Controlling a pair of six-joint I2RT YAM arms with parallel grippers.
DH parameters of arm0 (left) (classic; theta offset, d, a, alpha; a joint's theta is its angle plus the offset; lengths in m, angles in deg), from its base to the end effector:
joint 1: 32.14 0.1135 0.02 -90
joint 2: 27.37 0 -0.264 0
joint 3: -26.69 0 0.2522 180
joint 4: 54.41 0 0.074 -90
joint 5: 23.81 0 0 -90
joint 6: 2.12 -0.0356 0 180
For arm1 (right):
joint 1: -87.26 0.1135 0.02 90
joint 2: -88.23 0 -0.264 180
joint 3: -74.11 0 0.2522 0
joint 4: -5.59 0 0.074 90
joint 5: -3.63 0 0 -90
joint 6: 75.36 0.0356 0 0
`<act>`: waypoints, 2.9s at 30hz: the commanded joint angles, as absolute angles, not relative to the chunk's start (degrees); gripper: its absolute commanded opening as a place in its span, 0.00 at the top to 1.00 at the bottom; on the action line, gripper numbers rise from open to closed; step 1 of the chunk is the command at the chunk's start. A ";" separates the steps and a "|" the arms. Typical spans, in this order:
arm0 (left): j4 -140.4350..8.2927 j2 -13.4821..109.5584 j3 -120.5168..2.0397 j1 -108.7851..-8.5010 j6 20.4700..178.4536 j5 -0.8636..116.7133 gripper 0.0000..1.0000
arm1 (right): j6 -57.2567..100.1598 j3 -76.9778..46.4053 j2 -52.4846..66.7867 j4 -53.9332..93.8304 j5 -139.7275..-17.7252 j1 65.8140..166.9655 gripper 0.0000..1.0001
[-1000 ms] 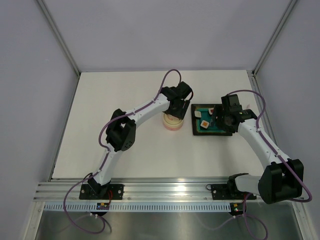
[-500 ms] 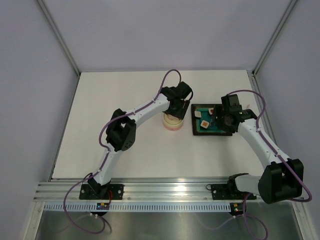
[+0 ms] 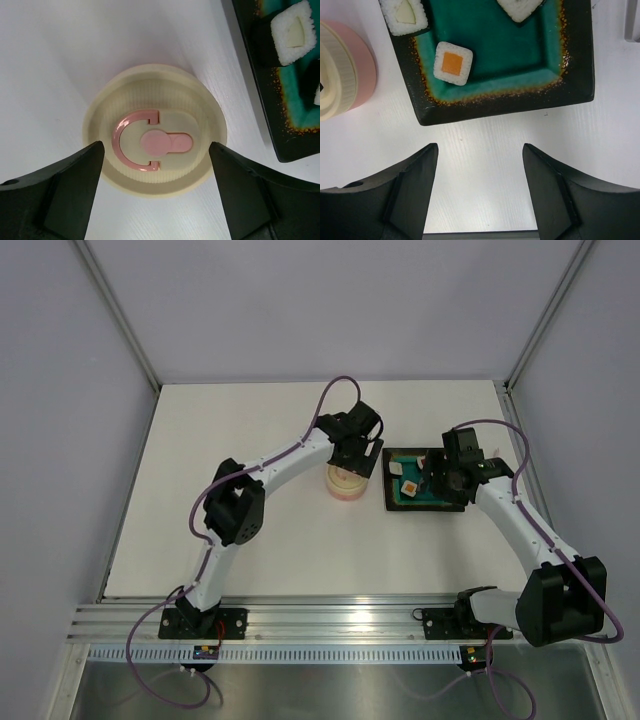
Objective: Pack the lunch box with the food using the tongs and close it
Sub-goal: Close the box lid on the packing box, then reset both arms
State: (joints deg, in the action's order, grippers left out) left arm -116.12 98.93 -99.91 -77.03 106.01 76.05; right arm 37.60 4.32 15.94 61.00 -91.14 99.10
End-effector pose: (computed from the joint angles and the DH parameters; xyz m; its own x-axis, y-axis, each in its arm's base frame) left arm 0.3448 -0.3349 0.2318 -0.7895 0.3537 -0.5016 0.4121 0.9111 -0.0060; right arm 0.2451 0.0484 0.2612 -0.8264 0.2239 -0.5166 0.1750 0.9742 0.1424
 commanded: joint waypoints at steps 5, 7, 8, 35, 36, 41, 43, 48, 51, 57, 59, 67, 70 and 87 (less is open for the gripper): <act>-111.78 89.27 -97.30 -76.70 104.41 76.91 0.15 | 39.25 0.50 14.85 56.45 -84.72 99.30 0.29; -110.89 88.47 -96.32 -76.35 104.05 75.51 0.27 | 38.90 -0.99 13.71 56.27 -84.35 100.27 0.36; -110.80 88.65 -96.32 -76.18 104.14 74.98 0.35 | 38.46 -1.35 13.35 56.53 -84.61 100.71 0.44; -106.23 95.25 -95.70 -74.68 106.52 75.59 1.00 | 40.13 0.76 15.11 56.71 -85.31 101.59 0.59; -106.23 94.46 -95.88 -74.77 106.34 75.85 1.00 | 40.21 0.76 15.19 56.62 -85.23 101.59 0.59; -105.88 89.28 -95.70 -74.77 105.72 76.38 1.00 | 40.21 0.32 15.28 56.80 -85.58 101.59 0.59; -105.53 88.21 -94.83 -74.68 105.64 75.94 1.00 | 40.21 0.41 15.37 56.79 -85.58 101.59 0.59; -104.91 88.20 -92.45 -74.77 105.99 73.57 1.00 | 40.48 0.58 14.76 56.53 -85.23 101.59 0.59; -103.60 88.65 -89.03 -74.77 106.86 71.47 1.00 | 40.65 0.41 14.67 56.44 -85.22 101.59 0.59; -102.62 91.98 -84.54 -74.77 108.53 68.47 1.00 | 40.65 0.23 14.32 56.44 -85.22 101.59 0.58; -103.59 91.99 -85.06 -74.86 108.62 69.26 1.00 | 40.57 0.06 14.32 56.53 -85.22 101.59 0.58; -105.97 81.10 -87.52 -75.39 106.34 74.27 1.00 | 40.39 -1.26 15.63 57.67 -88.38 101.59 0.51; -107.20 76.44 -87.62 -75.38 105.73 75.85 1.00 | 40.83 -2.49 16.25 58.55 -91.80 101.59 0.26; -108.78 49.81 -64.26 -74.51 108.71 86.75 0.01 | 42.50 -5.31 23.37 62.16 -108.69 101.59 0.01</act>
State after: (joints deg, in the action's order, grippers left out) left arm -109.82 53.14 -67.32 -74.91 107.74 83.68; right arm 41.62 -6.13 20.75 62.62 -104.61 101.26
